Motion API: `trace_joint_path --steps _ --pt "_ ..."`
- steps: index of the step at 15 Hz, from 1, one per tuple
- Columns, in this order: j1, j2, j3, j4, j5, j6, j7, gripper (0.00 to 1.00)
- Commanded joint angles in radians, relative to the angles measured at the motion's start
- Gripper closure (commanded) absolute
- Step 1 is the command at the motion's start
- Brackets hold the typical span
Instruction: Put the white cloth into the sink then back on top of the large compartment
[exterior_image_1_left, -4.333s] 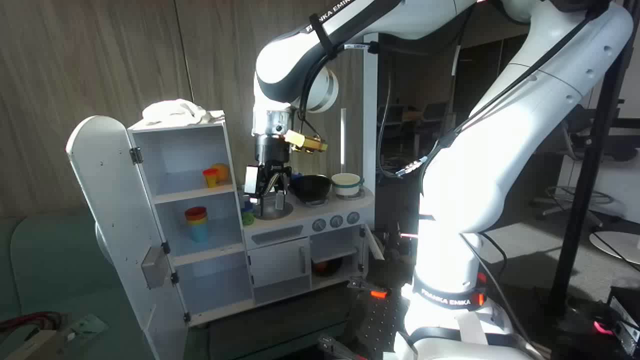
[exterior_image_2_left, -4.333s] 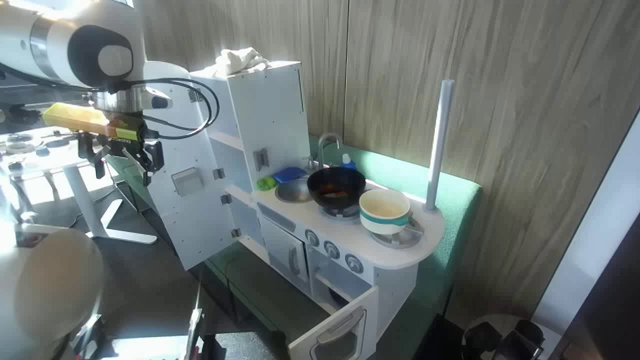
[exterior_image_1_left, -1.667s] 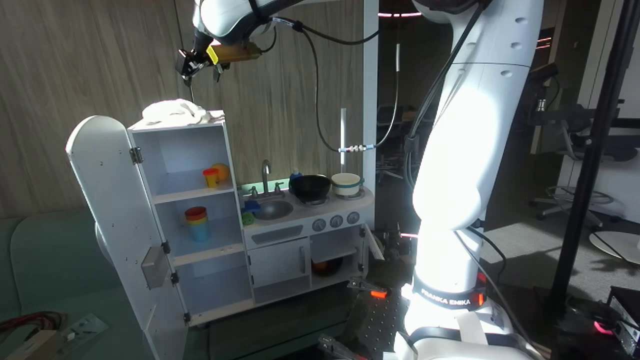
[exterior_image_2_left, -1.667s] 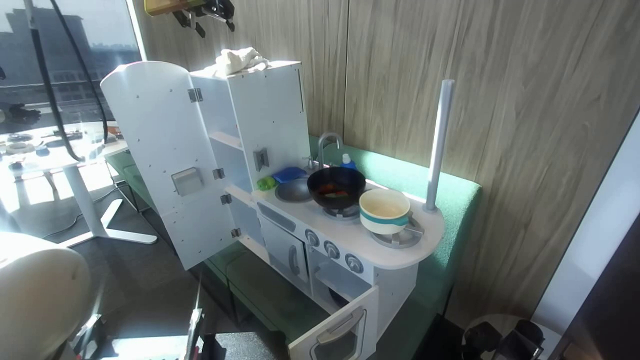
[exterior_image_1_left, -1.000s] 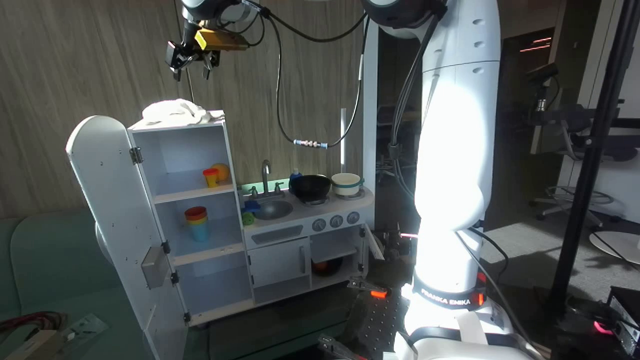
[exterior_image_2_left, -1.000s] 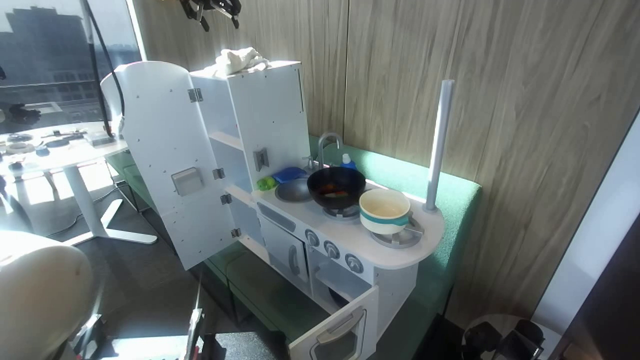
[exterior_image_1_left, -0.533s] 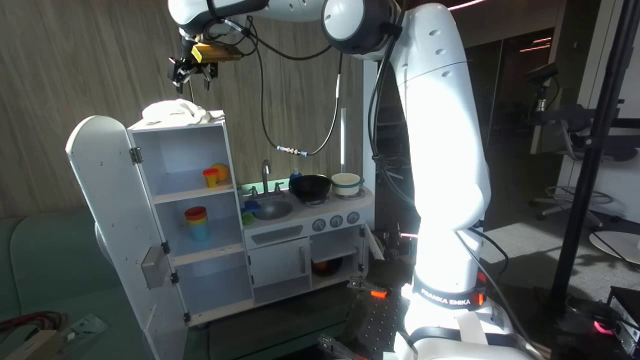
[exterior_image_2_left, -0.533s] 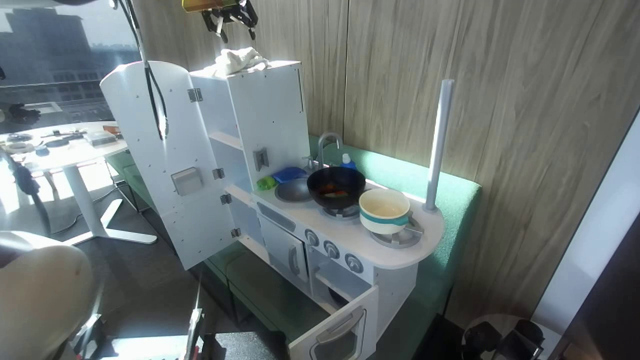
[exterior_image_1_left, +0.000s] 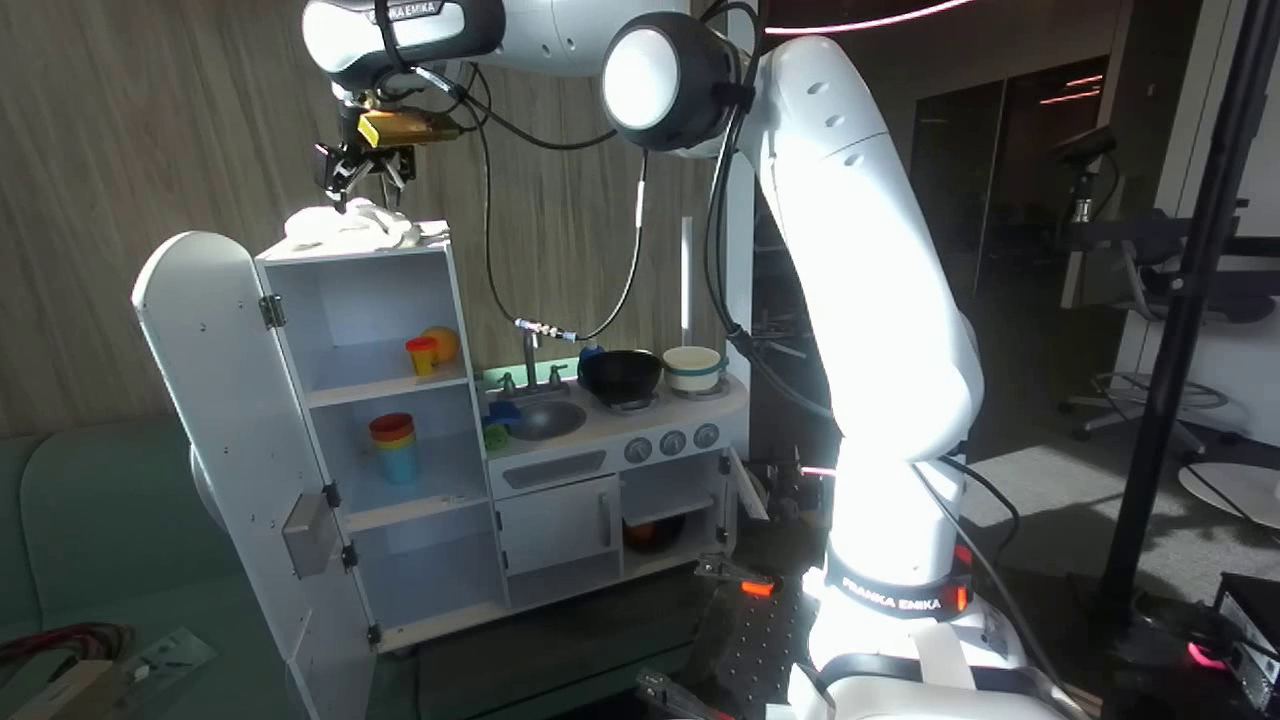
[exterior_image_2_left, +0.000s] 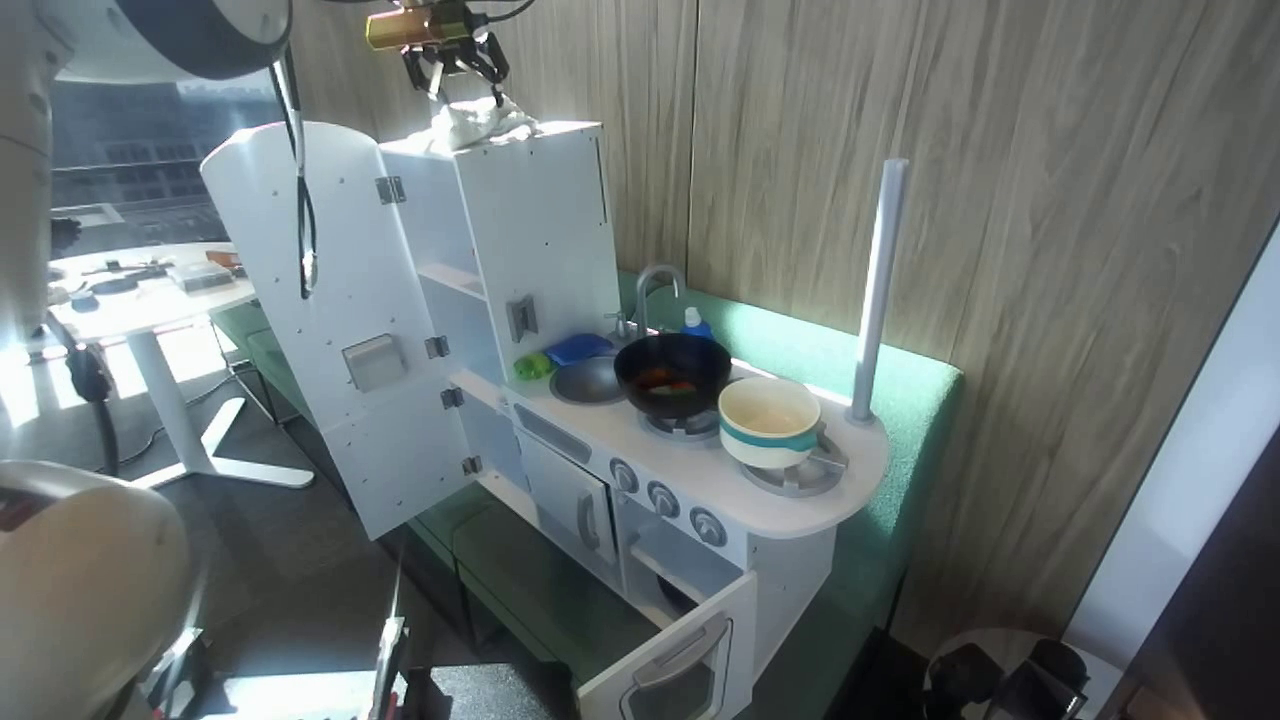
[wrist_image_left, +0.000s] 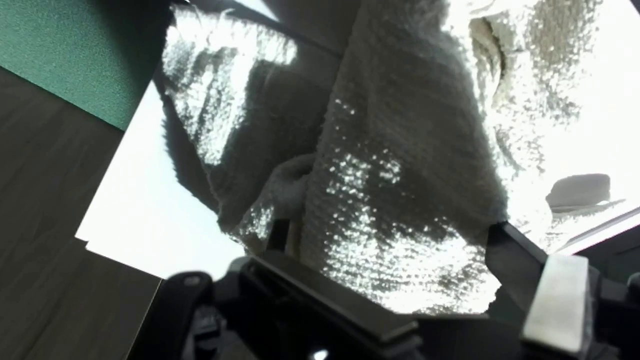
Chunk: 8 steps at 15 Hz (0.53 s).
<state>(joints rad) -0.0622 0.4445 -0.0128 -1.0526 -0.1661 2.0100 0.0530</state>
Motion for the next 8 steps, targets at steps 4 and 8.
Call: trace_joint_path --steps 4,8 --pt "0.004 0.101 0.005 0.146 0.001 -0.064 -0.021 0.0" --pt "0.0 0.1 0.011 0.159 0.015 -0.049 -0.013 0.42"
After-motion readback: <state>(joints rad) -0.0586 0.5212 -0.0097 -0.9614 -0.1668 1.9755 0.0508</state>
